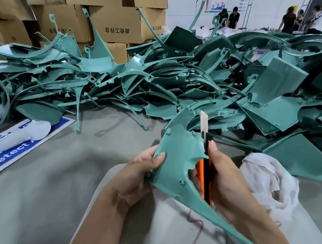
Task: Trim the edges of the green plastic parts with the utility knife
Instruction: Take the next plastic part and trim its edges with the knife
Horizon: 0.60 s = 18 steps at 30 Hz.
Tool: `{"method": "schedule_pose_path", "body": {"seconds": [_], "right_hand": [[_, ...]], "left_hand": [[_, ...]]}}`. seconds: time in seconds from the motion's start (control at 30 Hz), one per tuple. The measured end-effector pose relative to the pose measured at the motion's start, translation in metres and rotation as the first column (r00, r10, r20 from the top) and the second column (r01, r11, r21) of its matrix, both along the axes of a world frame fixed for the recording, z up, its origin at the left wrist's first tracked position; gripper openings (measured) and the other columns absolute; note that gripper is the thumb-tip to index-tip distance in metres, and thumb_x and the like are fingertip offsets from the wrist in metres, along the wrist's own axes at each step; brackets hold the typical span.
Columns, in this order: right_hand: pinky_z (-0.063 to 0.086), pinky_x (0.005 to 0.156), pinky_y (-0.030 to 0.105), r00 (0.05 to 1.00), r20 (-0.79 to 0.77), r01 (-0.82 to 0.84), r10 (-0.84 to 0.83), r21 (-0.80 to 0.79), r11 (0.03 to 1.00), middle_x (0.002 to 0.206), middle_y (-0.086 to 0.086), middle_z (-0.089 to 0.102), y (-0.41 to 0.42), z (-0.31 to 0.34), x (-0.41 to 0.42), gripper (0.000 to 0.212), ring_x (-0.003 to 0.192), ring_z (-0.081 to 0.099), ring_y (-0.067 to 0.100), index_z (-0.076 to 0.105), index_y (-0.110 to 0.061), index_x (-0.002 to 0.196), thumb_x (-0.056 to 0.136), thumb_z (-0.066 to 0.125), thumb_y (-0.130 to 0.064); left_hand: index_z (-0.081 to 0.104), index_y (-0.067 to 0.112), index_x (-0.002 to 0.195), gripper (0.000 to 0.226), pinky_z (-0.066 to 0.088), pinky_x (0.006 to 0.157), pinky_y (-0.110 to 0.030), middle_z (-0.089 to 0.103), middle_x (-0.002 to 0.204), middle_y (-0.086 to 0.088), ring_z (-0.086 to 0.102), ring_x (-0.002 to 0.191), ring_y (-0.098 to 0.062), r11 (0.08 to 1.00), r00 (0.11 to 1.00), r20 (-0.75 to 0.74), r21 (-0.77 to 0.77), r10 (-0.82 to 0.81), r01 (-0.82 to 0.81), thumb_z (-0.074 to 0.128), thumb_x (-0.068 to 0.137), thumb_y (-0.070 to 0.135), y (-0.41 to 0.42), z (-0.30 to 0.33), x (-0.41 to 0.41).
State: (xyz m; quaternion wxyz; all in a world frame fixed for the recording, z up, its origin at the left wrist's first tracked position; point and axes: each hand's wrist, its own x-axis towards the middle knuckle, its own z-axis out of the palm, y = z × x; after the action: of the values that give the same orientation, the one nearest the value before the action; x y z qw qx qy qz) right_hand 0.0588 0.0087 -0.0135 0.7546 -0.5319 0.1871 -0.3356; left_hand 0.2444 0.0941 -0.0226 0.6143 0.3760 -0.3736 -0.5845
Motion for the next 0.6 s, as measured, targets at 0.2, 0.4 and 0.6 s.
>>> {"method": "schedule_pose_path", "body": {"seconds": [0.2,0.4,0.6], "right_hand": [[0.040,0.048,0.028,0.893,-0.006,0.317,-0.449,-0.699,0.641,0.057,0.000,0.056,0.004,-0.005,0.001,0.043,0.047,0.049,0.013,0.049,-0.016,0.079,0.103,0.051,-0.052],[0.035,0.045,0.026,0.932,0.016,0.207,-0.363,-0.844,0.495,0.059,0.000,0.052,0.014,-0.008,0.008,0.032,0.047,0.049,0.017,0.051,-0.016,0.083,0.108,0.055,-0.036],[0.032,0.053,0.025,0.887,0.061,0.270,-0.458,-0.872,0.408,0.064,-0.009,0.043,0.013,-0.007,0.011,0.033,0.053,0.042,0.014,0.044,-0.019,0.081,0.107,0.056,-0.037]], "left_hand": [[0.065,0.007,0.098,0.019,0.028,0.031,-0.015,0.055,0.060,-0.004,0.038,0.037,-0.006,0.962,0.954,-0.127,0.031,0.273,-0.272,0.058,0.093,0.024,-0.006,-0.004,0.003],[0.055,0.010,0.083,0.033,0.017,0.030,-0.018,0.031,0.042,0.003,0.021,0.029,-0.006,0.938,0.923,-0.168,0.023,0.346,-0.347,0.058,0.099,0.039,-0.008,-0.002,-0.001],[0.058,0.013,0.091,0.031,0.020,0.030,-0.017,0.027,0.065,-0.004,0.024,0.034,-0.005,0.948,0.934,-0.163,0.066,0.317,-0.311,0.060,0.097,0.044,-0.009,0.000,-0.014]]}}
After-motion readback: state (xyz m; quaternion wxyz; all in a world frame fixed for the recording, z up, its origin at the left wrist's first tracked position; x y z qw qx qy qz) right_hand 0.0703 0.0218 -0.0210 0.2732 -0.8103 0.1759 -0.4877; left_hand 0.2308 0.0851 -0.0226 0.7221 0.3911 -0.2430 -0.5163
